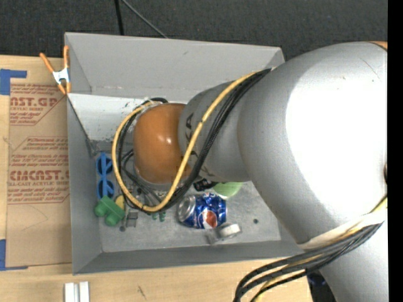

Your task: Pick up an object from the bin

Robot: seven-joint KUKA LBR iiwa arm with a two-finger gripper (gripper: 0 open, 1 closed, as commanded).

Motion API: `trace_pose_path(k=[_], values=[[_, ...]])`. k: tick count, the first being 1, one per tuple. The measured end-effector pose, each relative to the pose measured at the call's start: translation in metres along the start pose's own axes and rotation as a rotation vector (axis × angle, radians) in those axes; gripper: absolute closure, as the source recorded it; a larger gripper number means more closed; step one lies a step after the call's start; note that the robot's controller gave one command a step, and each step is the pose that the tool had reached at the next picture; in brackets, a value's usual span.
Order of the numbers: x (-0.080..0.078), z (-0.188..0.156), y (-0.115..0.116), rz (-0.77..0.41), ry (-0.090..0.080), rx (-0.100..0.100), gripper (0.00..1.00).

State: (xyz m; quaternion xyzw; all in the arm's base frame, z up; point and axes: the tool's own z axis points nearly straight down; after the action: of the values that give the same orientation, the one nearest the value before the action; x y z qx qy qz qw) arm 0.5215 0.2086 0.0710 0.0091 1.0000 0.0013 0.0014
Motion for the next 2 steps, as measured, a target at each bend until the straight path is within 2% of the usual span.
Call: trace_pose_path(k=[1,2], values=[[-0.0013,-0.1176,0.0014,0.002,-0.005,-0.001,1.0],[-0.0001,-0.1126,0.0009,0.002,0.003,0.002,0.0]])
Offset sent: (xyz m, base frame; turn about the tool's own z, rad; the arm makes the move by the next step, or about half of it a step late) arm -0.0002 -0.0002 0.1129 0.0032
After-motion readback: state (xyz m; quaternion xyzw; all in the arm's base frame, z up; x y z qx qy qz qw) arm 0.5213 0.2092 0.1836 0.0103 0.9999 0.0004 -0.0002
